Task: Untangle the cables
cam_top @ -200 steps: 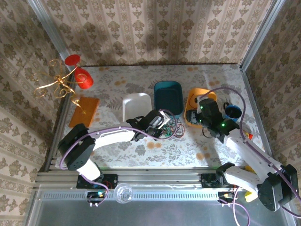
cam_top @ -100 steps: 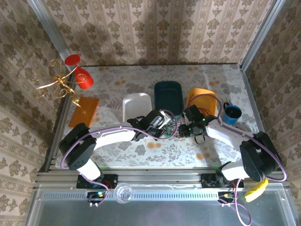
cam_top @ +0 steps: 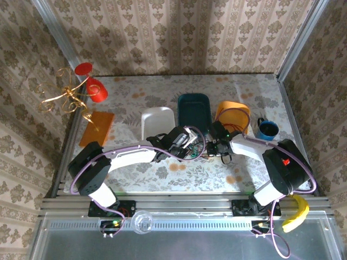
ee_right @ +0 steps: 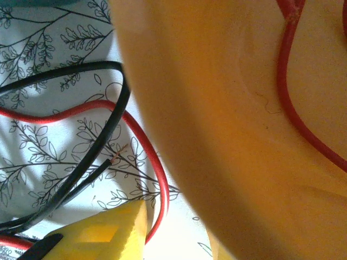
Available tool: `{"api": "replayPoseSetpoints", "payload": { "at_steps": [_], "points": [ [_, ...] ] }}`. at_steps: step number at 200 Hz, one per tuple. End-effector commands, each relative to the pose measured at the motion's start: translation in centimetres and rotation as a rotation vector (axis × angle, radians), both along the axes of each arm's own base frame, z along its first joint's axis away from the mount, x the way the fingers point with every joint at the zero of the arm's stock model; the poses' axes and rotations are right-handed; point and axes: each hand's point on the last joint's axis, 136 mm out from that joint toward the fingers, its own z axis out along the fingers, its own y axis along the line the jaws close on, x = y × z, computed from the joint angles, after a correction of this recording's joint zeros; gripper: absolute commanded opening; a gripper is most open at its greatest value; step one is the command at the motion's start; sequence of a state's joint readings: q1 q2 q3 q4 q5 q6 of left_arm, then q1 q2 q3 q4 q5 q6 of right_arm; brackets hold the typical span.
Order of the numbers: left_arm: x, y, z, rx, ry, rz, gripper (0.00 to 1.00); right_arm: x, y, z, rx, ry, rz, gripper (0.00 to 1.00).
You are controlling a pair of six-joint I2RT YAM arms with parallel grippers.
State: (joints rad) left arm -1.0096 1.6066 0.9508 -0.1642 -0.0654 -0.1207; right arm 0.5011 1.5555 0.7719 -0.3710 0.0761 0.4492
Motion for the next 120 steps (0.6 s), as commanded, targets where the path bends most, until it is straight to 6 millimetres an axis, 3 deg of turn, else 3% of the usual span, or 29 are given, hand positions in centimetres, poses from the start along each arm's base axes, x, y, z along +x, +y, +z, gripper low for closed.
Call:
{"api": "replayPoseSetpoints", "payload": {
  "at_steps": [1,15,44,63,96,99,120],
  "points": [
    [-0.6,-0.4,0.3,-0.03,0.01,-0.014,0.0,1.0,0.7,-0.6,-0.028,-0.03,0.0,0.35],
    [-0.8,-0.4,0.2,-0.029,0.014,-0.019,0.0,1.1,1.0,-0.8,-0.037,-0.031,0.011,0.29],
    [-0.9,-0.3,0.2,-0.03,0.016,-0.019,0.0,1.3,0.9,-0.5,-0.05,-0.05,0.009,0.05],
    [-0.9,-0.2,0.1,-0.024,0.018,-0.02,0.0,1.3,0.9,0.4,-0.034,-0.083,0.008,0.0],
    [-1.0,-0.2,0.0,-0.021,0.02,-0.027,0.0,1.1,2.2,4.2,0.076,-0.212,0.054,0.0],
    [-1.0,-0.2,0.0,-0.021,0.021,-0.027,0.0,1.1,2.3,5.2,0.096,-0.243,0.054,0.0],
    [-0.9,-0.3,-0.1,-0.018,0.023,-0.03,0.0,1.1,1.5,8.5,0.131,-0.353,0.015,0.0]
  ]
}}
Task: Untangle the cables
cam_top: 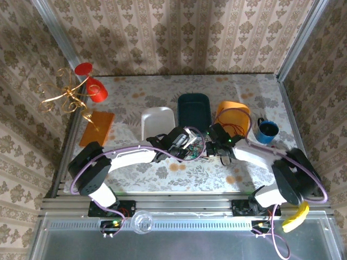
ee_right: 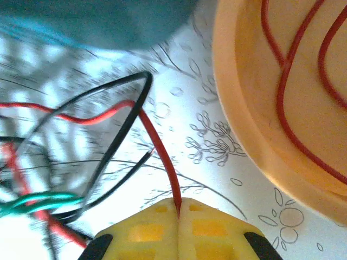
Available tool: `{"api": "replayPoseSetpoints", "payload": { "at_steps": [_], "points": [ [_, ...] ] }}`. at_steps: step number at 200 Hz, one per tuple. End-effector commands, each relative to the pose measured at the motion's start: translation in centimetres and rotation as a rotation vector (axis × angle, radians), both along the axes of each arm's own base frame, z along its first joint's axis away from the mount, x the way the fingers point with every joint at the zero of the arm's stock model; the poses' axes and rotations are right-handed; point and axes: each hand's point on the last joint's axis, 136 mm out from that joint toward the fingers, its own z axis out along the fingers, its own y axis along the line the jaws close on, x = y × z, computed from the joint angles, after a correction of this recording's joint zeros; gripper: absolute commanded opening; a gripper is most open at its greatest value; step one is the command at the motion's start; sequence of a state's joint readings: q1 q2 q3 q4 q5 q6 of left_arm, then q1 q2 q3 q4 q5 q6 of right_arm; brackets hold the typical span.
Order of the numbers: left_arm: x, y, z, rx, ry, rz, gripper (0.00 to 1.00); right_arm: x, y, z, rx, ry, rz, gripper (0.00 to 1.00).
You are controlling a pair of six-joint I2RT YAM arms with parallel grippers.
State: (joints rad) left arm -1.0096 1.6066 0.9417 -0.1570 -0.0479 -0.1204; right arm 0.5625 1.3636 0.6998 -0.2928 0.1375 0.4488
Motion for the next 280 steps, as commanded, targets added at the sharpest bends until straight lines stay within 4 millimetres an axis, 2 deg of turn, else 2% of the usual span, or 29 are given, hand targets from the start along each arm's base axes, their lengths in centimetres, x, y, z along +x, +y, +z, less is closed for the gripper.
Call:
{"api": "replayPoseSetpoints", "payload": {
  "at_steps": [1,51,103,162,203,214,236,263,280],
  "points": [
    [-0.6,-0.3,0.1,-0.011,0.011,-0.019,0.0,0.8,0.3,4.4,0.083,-0.156,-0.019,0.0],
    [-0.8,-0.4,-0.3,-0.015,0.028,-0.018,0.0,1.5,-7.0,11.2,-0.093,-0.373,-0.257,0.0],
    [-0.8,-0.3,-0.3,-0.011,0.027,-0.015,0.0,1.9,-13.2,16.3,-0.058,-0.499,-0.444,0.0],
    [-0.9,0.0,-0.5,-0.005,0.031,-0.011,0.0,2.0,-17.5,23.2,0.004,-0.642,-0.55,0.0],
    [-0.8,0.1,-0.6,-0.002,0.029,-0.003,0.0,1.5,-21.7,27.4,0.007,-0.729,-0.71,0.0],
    [-0.9,0.2,-0.7,0.0,0.032,-0.001,0.0,1.4,-22.6,27.6,0.013,-0.717,-0.753,0.0],
    [-0.9,0.2,-0.7,0.001,0.029,-0.003,0.0,1.4,-23.0,27.2,0.045,-0.695,-0.796,0.0],
    [-0.9,0.7,-0.9,0.005,0.033,0.007,0.0,0.2,-24.8,26.2,0.062,-0.679,-0.927,0.0],
    [-0.9,0.9,-0.9,-0.002,0.032,0.012,0.0,0.5,-24.4,26.1,0.114,-0.688,-0.915,0.0]
  ]
}}
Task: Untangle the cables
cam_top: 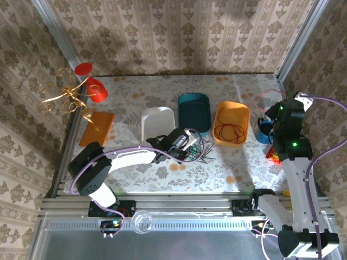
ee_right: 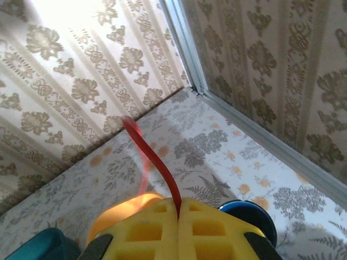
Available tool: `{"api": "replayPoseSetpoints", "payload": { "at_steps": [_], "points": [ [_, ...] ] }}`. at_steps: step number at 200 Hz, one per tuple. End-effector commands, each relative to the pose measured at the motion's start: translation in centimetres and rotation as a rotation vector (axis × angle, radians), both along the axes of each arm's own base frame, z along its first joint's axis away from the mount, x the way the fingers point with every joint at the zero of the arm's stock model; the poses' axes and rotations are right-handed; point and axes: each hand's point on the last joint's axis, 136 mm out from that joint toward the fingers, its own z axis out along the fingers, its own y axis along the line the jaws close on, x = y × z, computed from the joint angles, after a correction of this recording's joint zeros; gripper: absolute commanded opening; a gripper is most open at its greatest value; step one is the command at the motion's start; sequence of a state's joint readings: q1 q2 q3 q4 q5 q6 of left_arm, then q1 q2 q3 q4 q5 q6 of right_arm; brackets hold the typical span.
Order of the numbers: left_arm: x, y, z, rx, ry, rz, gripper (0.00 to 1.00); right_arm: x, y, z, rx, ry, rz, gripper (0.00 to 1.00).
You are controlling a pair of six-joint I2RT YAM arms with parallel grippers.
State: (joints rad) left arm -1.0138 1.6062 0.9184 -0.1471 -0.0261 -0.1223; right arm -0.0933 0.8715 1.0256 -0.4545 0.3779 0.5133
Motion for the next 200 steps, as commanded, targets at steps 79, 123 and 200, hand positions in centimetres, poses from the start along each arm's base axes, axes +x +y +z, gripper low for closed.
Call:
{"api": "replayPoseSetpoints", "payload": {
  "at_steps": [79,123,200],
  "points": [
    [-0.1,0.3,0.0,-0.014,0.01,0.014,0.0,1.8,3.5,-1.2,0.123,-0.028,0.204,0.0],
    [0.1,-0.1,0.0,-0.022,0.01,0.008,0.0,3.1,6.4,-5.2,0.185,0.103,0.296,0.0],
    [0.1,-0.1,-0.2,-0.025,0.013,0.012,0.0,2.0,9.4,-19.3,0.252,0.47,0.181,0.0]
  ]
}}
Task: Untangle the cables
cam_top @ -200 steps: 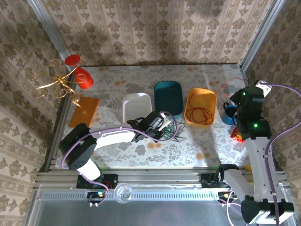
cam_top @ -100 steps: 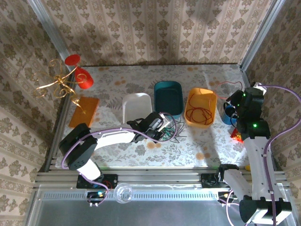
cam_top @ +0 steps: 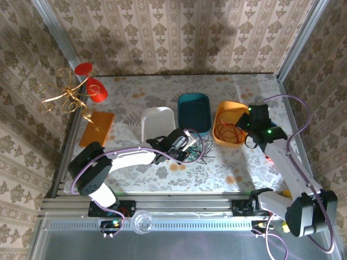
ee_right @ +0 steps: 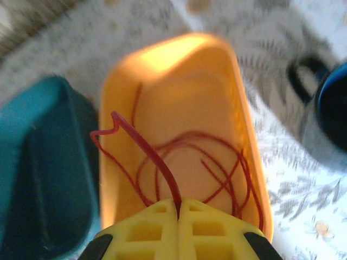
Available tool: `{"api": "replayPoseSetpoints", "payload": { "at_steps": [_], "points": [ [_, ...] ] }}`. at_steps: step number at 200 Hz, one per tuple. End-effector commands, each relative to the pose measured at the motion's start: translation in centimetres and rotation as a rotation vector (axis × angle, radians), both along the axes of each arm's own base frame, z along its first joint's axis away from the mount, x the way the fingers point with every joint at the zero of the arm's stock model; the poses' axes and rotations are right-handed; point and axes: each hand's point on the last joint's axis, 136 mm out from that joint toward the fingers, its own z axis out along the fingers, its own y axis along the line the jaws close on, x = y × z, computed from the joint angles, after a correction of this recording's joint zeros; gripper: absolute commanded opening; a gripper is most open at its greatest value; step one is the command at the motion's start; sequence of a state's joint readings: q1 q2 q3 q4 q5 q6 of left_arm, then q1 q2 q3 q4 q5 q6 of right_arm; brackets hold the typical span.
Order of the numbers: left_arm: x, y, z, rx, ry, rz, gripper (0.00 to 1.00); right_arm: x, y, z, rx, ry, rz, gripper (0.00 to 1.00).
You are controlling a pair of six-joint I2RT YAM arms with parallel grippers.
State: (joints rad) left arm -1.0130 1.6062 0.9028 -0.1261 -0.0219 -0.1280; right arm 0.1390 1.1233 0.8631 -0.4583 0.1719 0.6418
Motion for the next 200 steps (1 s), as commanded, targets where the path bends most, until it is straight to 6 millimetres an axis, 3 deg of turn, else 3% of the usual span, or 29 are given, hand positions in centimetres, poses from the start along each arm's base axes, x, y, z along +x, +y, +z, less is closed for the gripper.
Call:
{"api": "replayPoseSetpoints", "payload": {
  "at_steps": [1,21,86,95,108,120,167,180,200],
  "points": [
    [0.2,-0.2,0.1,-0.017,0.01,0.009,0.0,-1.6,-1.3,-4.1,-0.002,0.103,-0.143,0.0],
    [0.2,-0.1,0.1,-0.016,0.008,0.011,0.0,-1.9,-2.1,-5.9,-0.016,0.122,-0.198,0.0],
    [0.2,-0.1,0.3,-0.014,0.005,0.005,0.0,0.7,-3.5,-6.1,-0.133,0.132,-0.207,0.05],
    [0.2,-0.1,0.2,-0.014,0.005,0.007,0.0,1.1,-3.5,-6.2,-0.14,0.142,-0.213,0.12],
    [0.2,-0.1,0.2,-0.013,0.006,0.008,0.0,1.7,-3.3,-6.4,-0.138,0.155,-0.207,0.34],
    [0.2,-0.1,0.2,-0.012,0.006,0.009,0.0,2.1,-2.7,-6.1,-0.116,0.145,-0.176,0.43],
    [0.2,-0.3,0.3,-0.017,0.009,0.004,0.0,2.5,-0.4,-3.5,-0.07,0.031,-0.062,0.47],
    [0.3,-0.4,0.3,-0.02,0.01,0.003,0.0,2.2,0.8,-2.6,-0.058,-0.001,0.001,0.47],
    [0.3,-0.5,0.2,-0.026,0.015,0.003,0.0,1.4,4.7,-1.5,-0.045,-0.045,0.209,0.47]
  ]
}}
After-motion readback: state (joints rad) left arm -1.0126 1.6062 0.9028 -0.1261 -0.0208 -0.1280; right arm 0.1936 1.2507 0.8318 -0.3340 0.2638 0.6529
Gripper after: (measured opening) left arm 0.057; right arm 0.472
